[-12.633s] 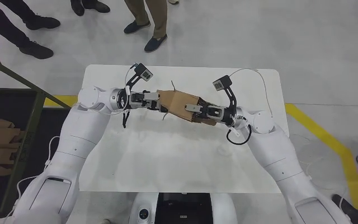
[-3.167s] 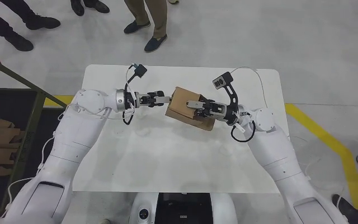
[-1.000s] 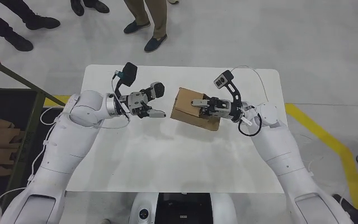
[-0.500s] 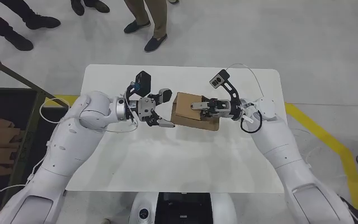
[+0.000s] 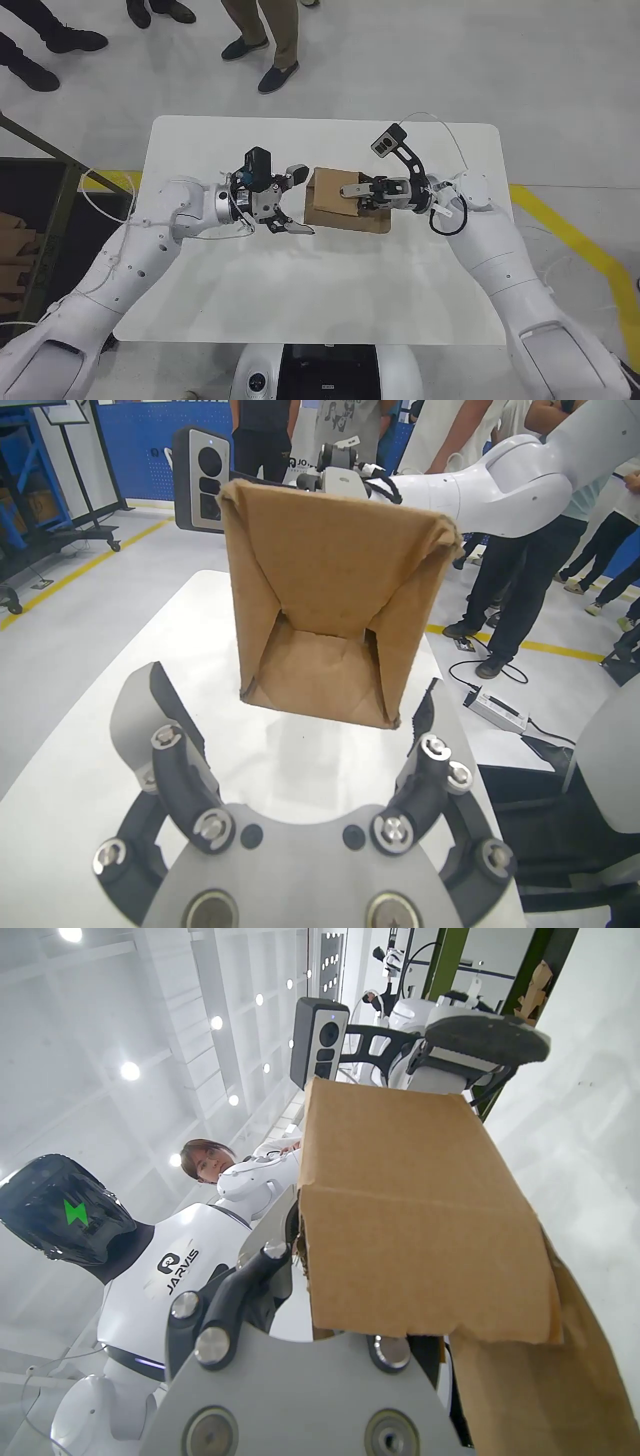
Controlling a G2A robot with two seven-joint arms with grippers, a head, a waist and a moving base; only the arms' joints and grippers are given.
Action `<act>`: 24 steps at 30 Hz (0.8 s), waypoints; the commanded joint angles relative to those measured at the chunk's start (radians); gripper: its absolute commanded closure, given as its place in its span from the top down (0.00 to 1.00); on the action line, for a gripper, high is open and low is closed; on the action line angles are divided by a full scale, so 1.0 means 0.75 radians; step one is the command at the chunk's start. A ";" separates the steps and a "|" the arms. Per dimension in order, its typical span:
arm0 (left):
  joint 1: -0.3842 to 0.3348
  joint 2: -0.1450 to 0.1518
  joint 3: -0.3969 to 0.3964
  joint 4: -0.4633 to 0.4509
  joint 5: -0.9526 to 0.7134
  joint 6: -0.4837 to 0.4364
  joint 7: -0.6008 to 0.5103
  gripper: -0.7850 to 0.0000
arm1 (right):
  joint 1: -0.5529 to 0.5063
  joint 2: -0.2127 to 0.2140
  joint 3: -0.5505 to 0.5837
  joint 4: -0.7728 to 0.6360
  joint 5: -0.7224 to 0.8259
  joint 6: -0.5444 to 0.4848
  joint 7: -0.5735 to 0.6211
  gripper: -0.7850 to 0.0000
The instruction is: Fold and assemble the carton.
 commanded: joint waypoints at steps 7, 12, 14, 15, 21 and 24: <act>-0.101 0.052 0.176 0.064 0.130 0.000 0.334 1.00 | 0.004 -0.008 -0.006 0.014 0.004 -0.017 -0.009 0.00; -0.151 0.075 0.262 0.103 0.067 0.000 0.433 1.00 | 0.001 -0.007 0.002 0.007 -0.005 -0.027 -0.010 0.00; -0.151 0.075 0.262 0.103 0.067 0.000 0.433 1.00 | -0.002 -0.006 0.006 -0.001 -0.008 -0.027 -0.006 0.00; -0.151 0.075 0.262 0.103 0.067 0.000 0.433 1.00 | -0.002 -0.005 0.008 -0.005 -0.013 -0.030 -0.007 0.00; -0.151 0.075 0.262 0.103 0.067 0.000 0.433 1.00 | -0.011 -0.003 0.015 -0.025 -0.030 -0.032 -0.011 0.00; -0.142 0.074 0.259 0.090 0.069 0.029 0.415 1.00 | -0.011 -0.003 0.015 -0.025 -0.031 -0.025 -0.013 0.00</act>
